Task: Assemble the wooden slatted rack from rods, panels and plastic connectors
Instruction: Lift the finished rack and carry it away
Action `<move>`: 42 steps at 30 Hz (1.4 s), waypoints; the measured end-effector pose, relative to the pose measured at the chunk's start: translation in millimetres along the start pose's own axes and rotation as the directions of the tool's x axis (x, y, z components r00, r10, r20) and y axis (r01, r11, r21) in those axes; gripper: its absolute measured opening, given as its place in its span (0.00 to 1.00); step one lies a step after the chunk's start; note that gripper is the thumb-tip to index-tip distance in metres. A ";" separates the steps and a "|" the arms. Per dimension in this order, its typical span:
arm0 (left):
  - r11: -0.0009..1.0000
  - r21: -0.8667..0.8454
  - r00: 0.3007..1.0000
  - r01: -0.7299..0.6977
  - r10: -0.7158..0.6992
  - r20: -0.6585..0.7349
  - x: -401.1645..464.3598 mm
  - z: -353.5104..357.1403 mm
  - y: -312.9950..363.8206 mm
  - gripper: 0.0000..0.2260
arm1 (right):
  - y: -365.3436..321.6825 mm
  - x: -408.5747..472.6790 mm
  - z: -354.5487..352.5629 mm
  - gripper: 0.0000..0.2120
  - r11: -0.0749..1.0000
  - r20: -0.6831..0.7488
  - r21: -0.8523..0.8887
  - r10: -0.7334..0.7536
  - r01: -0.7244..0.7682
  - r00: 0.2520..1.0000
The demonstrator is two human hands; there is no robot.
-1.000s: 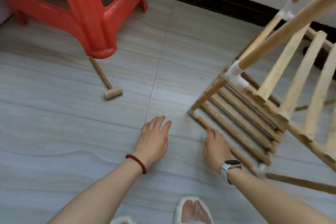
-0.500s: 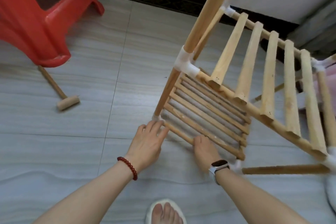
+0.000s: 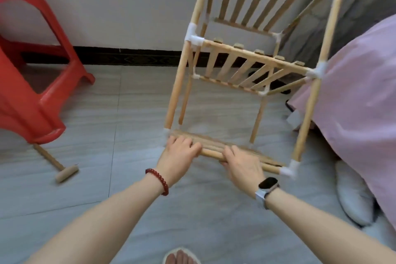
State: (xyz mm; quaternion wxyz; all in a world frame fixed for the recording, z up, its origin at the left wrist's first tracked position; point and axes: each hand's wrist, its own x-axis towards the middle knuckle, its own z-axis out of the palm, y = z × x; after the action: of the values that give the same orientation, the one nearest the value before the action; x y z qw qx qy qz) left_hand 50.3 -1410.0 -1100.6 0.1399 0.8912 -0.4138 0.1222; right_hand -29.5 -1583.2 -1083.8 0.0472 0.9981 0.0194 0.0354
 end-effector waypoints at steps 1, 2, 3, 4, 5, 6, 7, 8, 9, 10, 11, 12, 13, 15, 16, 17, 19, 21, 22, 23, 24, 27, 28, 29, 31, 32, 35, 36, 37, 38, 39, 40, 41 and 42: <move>1.000 -0.025 1.000 0.017 -0.017 0.004 5.1 -7.3 3.7 0.04 | 4.2 -0.1 -11.3 0.15 1.000 -0.037 -0.018 -0.004 0.003 0.999; 0.998 -0.048 0.999 0.035 -0.035 0.013 8.9 -12.9 6.8 0.05 | 7.6 0.2 -18.6 0.15 0.999 -0.052 -0.035 -0.006 0.004 0.999; 0.998 -0.048 0.999 0.048 -0.048 0.008 12.0 -18.3 10.0 0.06 | 10.5 0.2 -25.1 0.14 0.999 -0.062 -0.040 -0.008 0.006 0.998; 0.998 -0.033 0.998 0.054 -0.053 0.019 14.7 -24.1 13.7 0.08 | 13.3 -1.1 -32.0 0.14 0.999 -0.062 -0.032 -0.012 0.010 0.998; 0.997 -0.024 0.996 0.068 -0.067 0.053 15.2 -27.5 16.5 0.11 | 15.3 -2.1 -34.2 0.13 0.999 -0.070 -0.038 -0.010 0.007 0.998; 0.997 -0.029 0.995 0.076 -0.074 0.071 14.6 -31.0 19.1 0.13 | 16.6 -2.2 -36.2 0.14 0.998 -0.089 -0.062 -0.016 0.011 0.996; 0.997 -0.038 0.996 0.071 -0.069 0.063 13.2 -33.3 20.9 0.12 | 17.3 -3.4 -38.6 0.15 0.996 -0.103 -0.082 -0.026 0.018 0.994; 0.997 -0.038 0.996 0.071 -0.069 0.053 12.5 -36.8 21.9 0.10 | 17.3 -4.7 -41.2 0.15 0.996 -0.116 -0.085 -0.027 0.018 0.993; 0.996 -0.035 0.996 0.078 -0.076 0.056 11.8 -40.8 23.3 0.10 | 18.2 -6.4 -43.0 0.16 0.997 -0.136 -0.076 -0.034 0.024 0.990; 0.994 -0.043 0.993 0.098 -0.095 0.069 9.3 -39.3 22.5 0.09 | 17.4 -6.4 -42.0 0.15 0.997 -0.141 -0.072 -0.046 0.036 0.989; 0.994 -0.043 0.993 0.097 -0.094 0.070 7.8 -39.5 22.6 0.09 | 17.2 -7.8 -41.8 0.14 0.997 -0.149 -0.059 -0.059 0.050 0.987; 0.994 -0.053 0.994 0.093 -0.089 0.070 6.8 -39.5 23.0 0.09 | 16.7 -9.6 -41.5 0.12 0.998 -0.147 -0.028 -0.065 0.061 0.987; 0.995 -0.053 0.995 0.089 -0.086 0.056 6.1 -39.8 22.9 0.09 | 16.7 -11.4 -40.9 0.10 0.998 -0.135 0.003 -0.060 0.061 0.989; 0.996 -0.028 0.993 0.087 -0.084 0.079 5.9 -41.8 24.3 0.07 | 18.0 -11.9 -44.4 0.10 0.998 -0.128 0.017 -0.058 0.061 0.990; 0.996 -0.023 0.992 0.088 -0.086 0.091 6.5 -42.2 23.9 0.07 | 19.0 -11.4 -46.1 0.10 0.998 -0.135 -0.005 -0.056 0.056 0.989; 0.995 -0.017 0.991 0.095 -0.093 0.100 7.9 -43.0 24.0 0.08 | 20.0 -10.5 -47.7 0.08 0.998 -0.112 -0.004 -0.057 0.057 0.992; 0.994 0.006 0.988 0.113 -0.113 0.108 11.5 -43.7 23.6 0.09 | 23.5 -6.3 -46.2 0.07 0.998 -0.056 0.018 -0.053 0.054 0.997; 0.992 0.015 0.986 0.123 -0.124 0.115 13.3 -46.4 24.8 0.10 | 26.7 -5.3 -46.0 0.07 0.997 -0.037 0.040 -0.057 0.059 0.998; 0.992 0.007 0.985 0.127 -0.127 0.120 13.4 -46.9 26.1 0.10 | 27.9 -5.0 -46.6 0.06 0.997 -0.047 0.044 -0.064 0.067 0.997; 0.992 -0.004 0.985 0.126 -0.125 0.122 13.4 -47.1 26.9 0.09 | 29.2 -5.5 -47.0 0.05 0.996 -0.053 0.058 -0.069 0.072 0.996; 0.992 -0.014 0.985 0.127 -0.125 0.122 11.9 -48.8 28.5 0.09 | 30.1 -6.6 -48.6 0.05 0.994 -0.056 0.067 -0.079 0.083 0.995; 0.991 -0.012 0.983 0.135 -0.133 0.129 6.6 -51.7 34.1 0.08 | 29.0 -11.5 -49.4 0.06 0.995 -0.061 0.061 -0.081 0.084 0.995; 0.989 -0.003 0.982 0.146 -0.144 0.120 4.8 -52.0 35.5 0.09 | 27.0 -13.6 -49.0 0.07 0.994 -0.076 0.070 -0.073 0.079 0.994; 0.987 0.005 0.983 0.160 -0.159 0.090 2.9 -52.4 37.8 0.10 | 24.9 -16.8 -48.0 0.09 0.994 -0.091 0.081 -0.063 0.070 0.994; 0.979 0.010 0.978 0.205 -0.204 -0.029 -2.7 -56.4 45.2 0.11 | 20.5 -29.9 -51.4 0.14 0.991 -0.169 0.125 -0.032 0.054 0.985; 0.972 0.002 0.967 0.237 -0.235 -0.093 -6.4 -56.6 48.4 0.14 | 18.5 -39.0 -53.7 0.17 0.985 -0.249 0.163 -0.008 0.050 0.969; 0.917 -0.118 0.894 0.382 -0.399 -0.205 -22.1 -51.9 55.4 0.27 | 23.8 -70.4 -43.2 0.16 0.932 -0.539 0.362 0.186 0.026 0.821; 0.871 -0.212 0.852 0.444 -0.484 -0.199 -26.9 -50.8 54.8 0.30 | 27.7 -80.1 -39.2 0.13 0.884 -0.552 0.466 0.313 -0.025 0.773; 0.800 -0.316 0.803 0.511 -0.575 -0.157 -31.4 -47.8 54.3 0.32 | 32.9 -88.3 -34.3 0.10 0.799 -0.501 0.593 0.461 -0.097 0.733; 0.706 -0.419 0.749 0.571 -0.657 -0.087 -34.5 -44.3 52.0 0.33 | 38.7 -94.0 -28.2 0.08 0.671 -0.394 0.717 0.613 -0.188 0.685; 0.592 -0.517 0.693 0.618 -0.721 0.001 -37.9 -39.7 50.5 0.33 | 45.2 -99.4 -19.2 0.08 0.523 -0.254 0.800 0.738 -0.293 0.625; 0.486 -0.590 0.644 0.644 -0.761 0.075 -40.8 -34.3 49.2 0.33 | 51.3 -102.5 -10.0 0.11 0.385 -0.112 0.837 0.817 -0.390 0.566; 0.417 -0.636 0.619 0.649 -0.775 0.124 -41.8 -30.7 47.6 0.31 | 57.0 -102.2 -2.8 0.15 0.278 0.016 0.841 0.844 -0.463 0.536; 0.379 -0.654 0.613 0.655 -0.772 0.167 -43.7 -22.0 47.9 0.29 | 61.9 -103.1 7.6 0.18 0.211 0.125 0.831 0.832 -0.515 0.541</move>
State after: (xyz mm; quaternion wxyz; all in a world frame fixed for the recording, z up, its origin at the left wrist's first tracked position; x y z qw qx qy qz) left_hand -16.3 -1401.1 -1087.6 0.5166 0.8556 0.0116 -0.0312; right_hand -129.5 -1649.9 -1092.5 -0.4266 0.7791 -0.4047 0.2172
